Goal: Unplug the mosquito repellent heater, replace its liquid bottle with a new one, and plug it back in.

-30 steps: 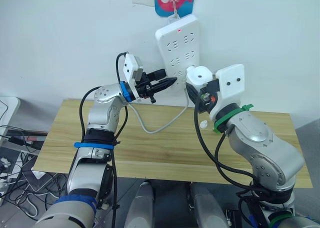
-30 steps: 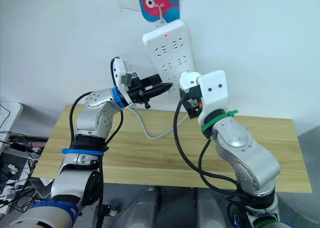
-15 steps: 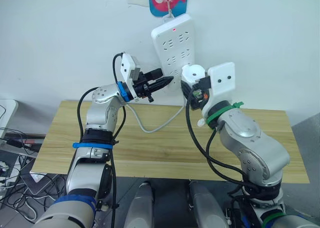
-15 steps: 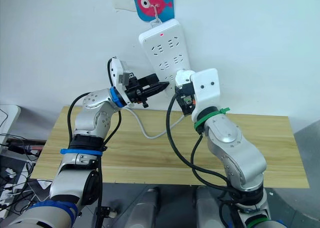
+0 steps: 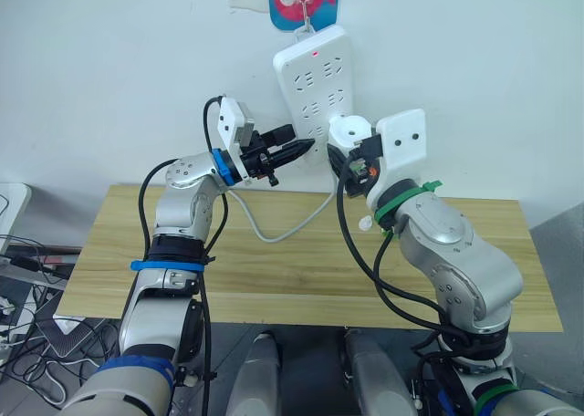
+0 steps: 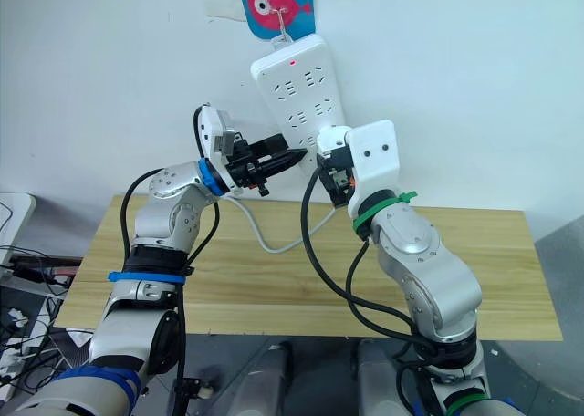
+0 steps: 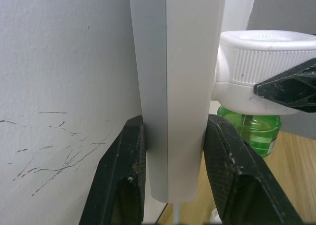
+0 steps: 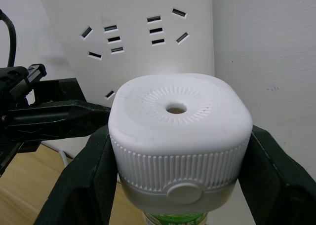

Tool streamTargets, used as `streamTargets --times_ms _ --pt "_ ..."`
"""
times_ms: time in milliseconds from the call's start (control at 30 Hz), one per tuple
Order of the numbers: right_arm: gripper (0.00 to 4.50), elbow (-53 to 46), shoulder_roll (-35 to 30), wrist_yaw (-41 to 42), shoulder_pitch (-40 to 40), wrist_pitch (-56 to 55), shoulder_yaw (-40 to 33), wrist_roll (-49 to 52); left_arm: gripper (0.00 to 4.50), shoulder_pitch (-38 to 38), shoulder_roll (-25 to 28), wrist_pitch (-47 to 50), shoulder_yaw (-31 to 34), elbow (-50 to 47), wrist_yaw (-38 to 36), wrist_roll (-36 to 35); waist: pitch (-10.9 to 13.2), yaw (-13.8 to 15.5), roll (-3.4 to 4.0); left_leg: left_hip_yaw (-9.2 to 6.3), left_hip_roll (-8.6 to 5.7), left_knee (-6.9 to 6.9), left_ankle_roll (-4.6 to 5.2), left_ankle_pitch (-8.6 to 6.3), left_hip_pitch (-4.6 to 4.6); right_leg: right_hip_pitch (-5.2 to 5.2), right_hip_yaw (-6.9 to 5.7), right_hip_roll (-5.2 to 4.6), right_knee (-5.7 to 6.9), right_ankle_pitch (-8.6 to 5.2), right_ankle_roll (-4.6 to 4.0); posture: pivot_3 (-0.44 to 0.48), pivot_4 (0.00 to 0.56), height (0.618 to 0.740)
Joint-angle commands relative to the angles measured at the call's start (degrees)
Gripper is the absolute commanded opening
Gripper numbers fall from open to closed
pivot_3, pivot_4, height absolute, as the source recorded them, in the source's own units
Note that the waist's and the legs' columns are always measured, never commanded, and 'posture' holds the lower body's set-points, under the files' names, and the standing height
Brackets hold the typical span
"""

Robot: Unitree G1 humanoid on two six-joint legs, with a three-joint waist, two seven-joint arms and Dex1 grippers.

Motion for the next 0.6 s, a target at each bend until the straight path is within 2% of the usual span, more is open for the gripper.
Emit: streamTargets --times_ms 33,100,133,333,467,600 --pt "3.67 -0.69 0.6 0.35 -0.74 -1.15 -0.41 -0.86 1.3 -0.74 -0.94 -1.4 -1.83 -3.12 -1.22 0.08 0.0 0.07 0.0 0.0 0.0 0.0 0.0 0.0 0.0 0.0 0.0 0.0 0.0 0.0 0.0 0.192 0.27 0.74" --pt "4.36 -2.07 0.46 0.55 0.05 -0.41 -0.73 -0.68 1.3 -0.84 -0.88 -1.58 -1.72 -2.83 -1.0 0.24 -0.01 0.55 -0.01 -0.04 -0.03 -0.09 0.0 0.0 -0.02 0.0 -0.01 -0.01 -0.04 0.0 0.0 0.192 0.27 0.74" --pt "4.46 -2.84 0.4 0.69 0.46 -0.04 -0.85 -0.59 1.3 -0.81 -0.86 -1.71 -1.72 -2.87 -0.92 0.31 -0.02 0.79 -0.03 -0.06 -0.03 -0.14 0.0 0.0 -0.06 -0.02 -0.03 -0.01 -0.1 0.0 0.0 0.19 0.269 0.74" --pt "4.46 -11.54 -0.18 2.97 4.15 5.06 -3.51 2.62 1.3 -0.78 -0.91 -2.33 -2.01 -2.41 -0.69 0.53 -0.04 1.4 -0.06 -0.12 -0.05 -0.84 -0.18 0.08 -0.4 -0.21 -0.2 -0.15 -0.94 -0.02 0.02 0.185 0.27 0.74" --pt "4.46 -17.46 -1.25 5.45 6.33 9.95 -7.22 5.73 1.3 -1.05 -0.88 -2.79 -2.08 -1.61 -0.84 0.67 -0.05 1.39 -0.08 -0.15 -0.09 -0.8 -0.19 0.09 -0.64 -0.44 -0.26 -0.23 -0.93 0.0 0.01 0.171 0.273 0.74" --pt "4.46 -20.74 -5.74 8.31 10.3 11.23 -12.21 10.92 1.3 -1.5 -0.96 -3.24 -2.19 -0.69 -1.0 0.78 -0.06 1.41 -0.09 -0.16 -0.09 -0.79 -0.18 0.09 -0.64 -0.43 -0.31 -0.23 -0.9 0.0 0.01 0.164 0.275 0.74"
